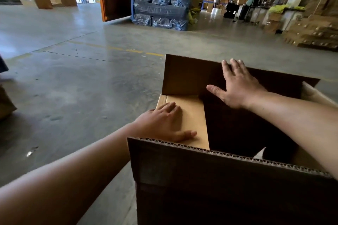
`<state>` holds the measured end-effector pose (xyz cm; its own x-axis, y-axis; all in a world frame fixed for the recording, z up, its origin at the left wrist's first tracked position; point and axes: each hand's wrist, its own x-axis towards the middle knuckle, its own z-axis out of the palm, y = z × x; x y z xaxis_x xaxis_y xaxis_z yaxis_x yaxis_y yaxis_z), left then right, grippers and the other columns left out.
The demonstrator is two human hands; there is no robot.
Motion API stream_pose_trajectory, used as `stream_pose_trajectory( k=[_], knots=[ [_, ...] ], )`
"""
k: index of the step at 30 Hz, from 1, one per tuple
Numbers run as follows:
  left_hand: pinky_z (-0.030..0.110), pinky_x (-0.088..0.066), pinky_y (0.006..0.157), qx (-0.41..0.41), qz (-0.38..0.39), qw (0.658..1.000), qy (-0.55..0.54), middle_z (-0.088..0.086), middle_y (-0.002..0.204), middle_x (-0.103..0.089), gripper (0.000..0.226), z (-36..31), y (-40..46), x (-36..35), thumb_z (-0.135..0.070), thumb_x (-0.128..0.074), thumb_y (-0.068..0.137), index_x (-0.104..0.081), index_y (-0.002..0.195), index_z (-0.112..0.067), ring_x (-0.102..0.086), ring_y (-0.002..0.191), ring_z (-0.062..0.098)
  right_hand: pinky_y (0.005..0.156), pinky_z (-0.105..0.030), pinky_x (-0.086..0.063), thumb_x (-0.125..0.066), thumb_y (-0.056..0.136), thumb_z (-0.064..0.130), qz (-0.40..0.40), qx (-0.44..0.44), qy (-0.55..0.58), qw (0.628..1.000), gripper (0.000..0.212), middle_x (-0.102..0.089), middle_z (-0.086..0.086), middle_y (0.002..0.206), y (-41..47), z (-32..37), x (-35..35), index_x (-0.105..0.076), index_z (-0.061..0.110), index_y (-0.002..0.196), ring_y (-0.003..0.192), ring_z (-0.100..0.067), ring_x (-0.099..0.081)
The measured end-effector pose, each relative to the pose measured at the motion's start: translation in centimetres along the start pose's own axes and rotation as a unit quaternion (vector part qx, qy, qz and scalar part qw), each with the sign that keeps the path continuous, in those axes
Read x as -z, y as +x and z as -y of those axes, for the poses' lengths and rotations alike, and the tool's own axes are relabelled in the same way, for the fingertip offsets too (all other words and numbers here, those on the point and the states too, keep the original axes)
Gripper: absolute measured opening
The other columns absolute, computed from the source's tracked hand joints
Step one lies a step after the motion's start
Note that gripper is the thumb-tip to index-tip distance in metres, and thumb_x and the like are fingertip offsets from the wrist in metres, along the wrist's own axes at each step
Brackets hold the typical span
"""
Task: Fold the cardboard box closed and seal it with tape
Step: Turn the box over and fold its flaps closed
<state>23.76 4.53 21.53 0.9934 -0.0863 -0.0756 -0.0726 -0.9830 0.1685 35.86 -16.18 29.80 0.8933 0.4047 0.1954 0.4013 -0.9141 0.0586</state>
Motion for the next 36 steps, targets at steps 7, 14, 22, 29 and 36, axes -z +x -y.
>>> stream_pose_trajectory(
  k=[7,14,22,29,36],
  knots=[
    [0.031,0.009,0.117,0.015,-0.013,1.0,0.016,0.002,0.165,0.012,0.113,0.1,2.3,-1.2,-0.092,-0.022,0.076,0.005,0.158,-0.02,0.011,0.151,0.014,0.118,-0.048,-0.003,-0.029,0.082,0.078,0.003,0.005,0.006,1.0,0.098,0.025,-0.004,0.157,-1.3,0.3,-0.6,0.02,0.025,0.149,0.143,-0.021,0.025],
    [0.036,0.007,0.122,0.014,-0.006,0.998,0.066,0.005,0.165,0.012,0.119,-0.1,1.9,-1.9,-0.094,-0.019,0.074,0.005,0.158,-0.014,0.013,0.151,0.016,0.118,-0.049,-0.002,-0.023,0.079,0.081,0.035,0.016,-0.076,0.996,0.101,0.014,-0.009,0.16,0.1,-0.2,0.5,0.017,0.022,0.15,0.147,-0.024,0.013],
    [0.038,0.006,0.123,0.017,-0.001,0.997,0.07,0.004,0.165,0.012,0.12,0.2,2.4,-2.2,-0.094,-0.02,0.073,0.004,0.158,-0.014,0.014,0.151,0.015,0.116,-0.053,0.002,-0.028,0.08,0.079,0.052,0.009,-0.047,0.997,0.1,0.029,-0.002,0.156,0.9,-0.7,-0.6,0.026,0.028,0.147,0.142,-0.019,0.027],
    [0.034,0.008,0.12,0.015,-0.018,0.998,0.067,0.002,0.165,0.011,0.118,0.0,1.9,-2.1,-0.095,-0.019,0.073,0.002,0.159,-0.016,0.012,0.151,0.013,0.116,-0.053,0.005,-0.028,0.081,0.079,0.049,0.014,-0.021,0.998,0.098,0.031,0.0,0.155,0.4,-0.8,-0.3,0.025,0.03,0.147,0.141,-0.018,0.029],
    [0.03,0.008,0.113,0.012,0.012,0.998,0.059,0.002,0.166,0.004,0.114,-0.2,1.8,-0.9,-0.091,-0.019,0.071,-0.005,0.159,-0.02,0.005,0.152,0.016,0.118,-0.046,-0.005,-0.036,0.085,0.071,0.075,0.046,-0.009,0.996,0.092,0.018,-0.002,0.159,-3.3,-5.2,2.9,0.012,0.028,0.151,0.146,-0.016,0.014]
  ],
)
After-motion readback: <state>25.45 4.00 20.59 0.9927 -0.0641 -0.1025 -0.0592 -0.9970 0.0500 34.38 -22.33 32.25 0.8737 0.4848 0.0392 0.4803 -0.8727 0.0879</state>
